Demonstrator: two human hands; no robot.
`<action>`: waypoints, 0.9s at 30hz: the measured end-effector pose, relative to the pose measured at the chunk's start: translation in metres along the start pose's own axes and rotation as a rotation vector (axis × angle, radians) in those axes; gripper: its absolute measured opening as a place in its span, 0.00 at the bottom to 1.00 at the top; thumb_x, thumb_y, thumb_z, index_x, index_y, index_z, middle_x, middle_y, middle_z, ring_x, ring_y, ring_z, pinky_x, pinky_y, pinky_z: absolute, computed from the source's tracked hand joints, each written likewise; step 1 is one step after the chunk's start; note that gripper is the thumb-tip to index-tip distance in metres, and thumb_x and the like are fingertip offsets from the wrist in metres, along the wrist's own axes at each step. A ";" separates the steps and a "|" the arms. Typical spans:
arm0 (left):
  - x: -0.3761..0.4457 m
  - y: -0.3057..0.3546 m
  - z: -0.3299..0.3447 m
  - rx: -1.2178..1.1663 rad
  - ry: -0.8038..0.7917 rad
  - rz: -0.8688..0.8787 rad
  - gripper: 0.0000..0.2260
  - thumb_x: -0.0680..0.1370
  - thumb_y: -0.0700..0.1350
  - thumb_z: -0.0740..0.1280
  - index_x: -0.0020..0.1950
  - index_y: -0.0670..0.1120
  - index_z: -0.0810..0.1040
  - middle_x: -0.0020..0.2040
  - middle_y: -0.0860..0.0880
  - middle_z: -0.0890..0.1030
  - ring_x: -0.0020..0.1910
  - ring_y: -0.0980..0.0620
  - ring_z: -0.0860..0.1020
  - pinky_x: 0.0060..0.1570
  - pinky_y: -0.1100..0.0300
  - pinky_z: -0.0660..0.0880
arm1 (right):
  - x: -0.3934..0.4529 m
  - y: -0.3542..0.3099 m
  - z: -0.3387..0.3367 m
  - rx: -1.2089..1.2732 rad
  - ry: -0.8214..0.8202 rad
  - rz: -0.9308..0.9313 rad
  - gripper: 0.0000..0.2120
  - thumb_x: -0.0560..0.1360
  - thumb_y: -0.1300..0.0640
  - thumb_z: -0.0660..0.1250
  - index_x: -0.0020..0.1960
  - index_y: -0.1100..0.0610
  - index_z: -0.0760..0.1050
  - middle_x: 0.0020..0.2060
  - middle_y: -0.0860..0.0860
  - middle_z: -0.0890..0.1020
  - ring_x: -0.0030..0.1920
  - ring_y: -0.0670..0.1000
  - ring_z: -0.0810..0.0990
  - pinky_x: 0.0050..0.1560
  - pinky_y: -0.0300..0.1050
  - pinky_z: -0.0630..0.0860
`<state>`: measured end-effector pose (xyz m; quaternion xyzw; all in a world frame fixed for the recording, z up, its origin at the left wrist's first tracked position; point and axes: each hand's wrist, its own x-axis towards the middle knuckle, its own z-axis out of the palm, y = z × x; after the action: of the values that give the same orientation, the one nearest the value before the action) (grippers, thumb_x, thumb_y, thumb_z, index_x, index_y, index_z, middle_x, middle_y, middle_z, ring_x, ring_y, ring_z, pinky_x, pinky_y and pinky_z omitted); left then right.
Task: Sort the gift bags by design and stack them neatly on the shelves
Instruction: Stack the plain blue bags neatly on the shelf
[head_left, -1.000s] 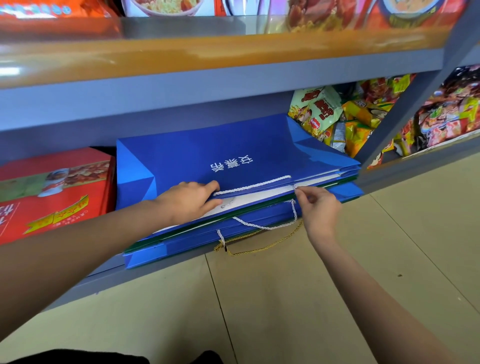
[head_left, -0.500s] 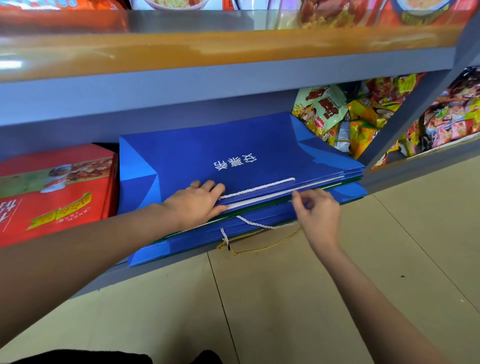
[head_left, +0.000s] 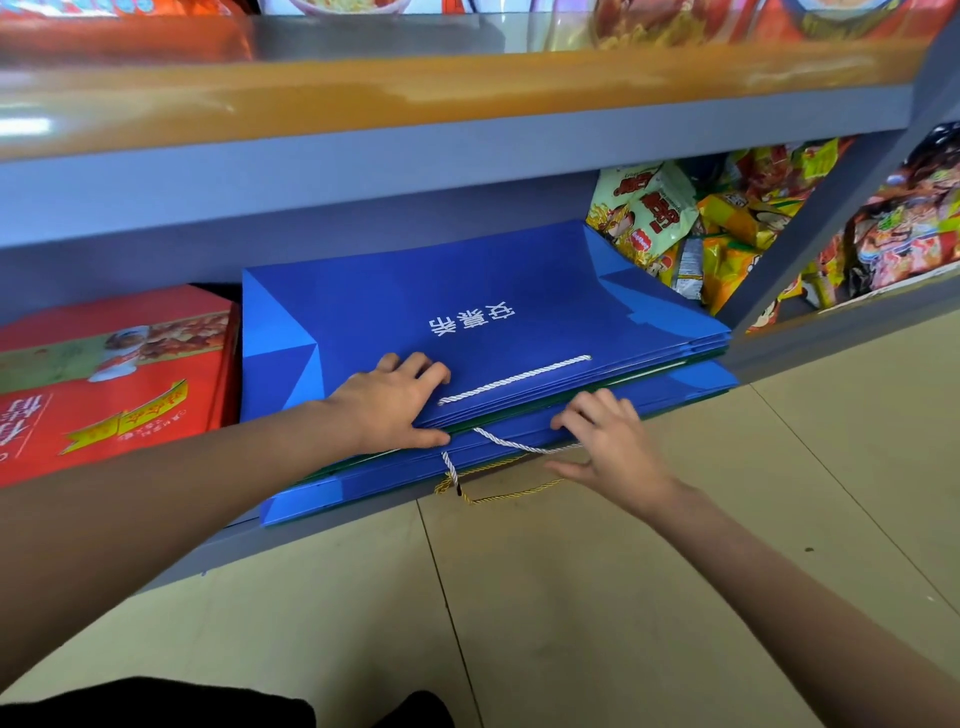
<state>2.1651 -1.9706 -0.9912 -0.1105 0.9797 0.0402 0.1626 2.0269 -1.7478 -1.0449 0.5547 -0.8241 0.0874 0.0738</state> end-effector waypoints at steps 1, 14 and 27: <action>0.000 0.000 0.001 -0.013 -0.011 -0.006 0.32 0.73 0.63 0.64 0.71 0.51 0.56 0.70 0.51 0.61 0.67 0.47 0.62 0.57 0.51 0.72 | 0.001 -0.006 0.004 -0.024 0.004 0.002 0.21 0.58 0.46 0.79 0.44 0.56 0.79 0.38 0.51 0.77 0.42 0.52 0.73 0.38 0.44 0.73; -0.011 -0.010 -0.028 0.130 0.167 0.028 0.17 0.80 0.52 0.56 0.66 0.46 0.63 0.61 0.48 0.75 0.52 0.41 0.76 0.44 0.53 0.71 | 0.018 -0.019 -0.037 0.169 -0.105 0.239 0.15 0.74 0.51 0.68 0.59 0.54 0.77 0.38 0.50 0.78 0.46 0.53 0.79 0.41 0.39 0.70; -0.016 -0.018 -0.034 0.148 0.262 0.025 0.19 0.82 0.53 0.53 0.68 0.44 0.62 0.62 0.46 0.73 0.52 0.39 0.77 0.47 0.50 0.74 | 0.020 -0.039 -0.022 0.248 0.238 0.341 0.02 0.66 0.59 0.67 0.38 0.58 0.75 0.22 0.51 0.75 0.23 0.55 0.75 0.25 0.41 0.68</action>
<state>2.1730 -1.9888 -0.9544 -0.0905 0.9941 -0.0449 0.0406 2.0562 -1.7754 -1.0162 0.3980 -0.8744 0.2640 0.0856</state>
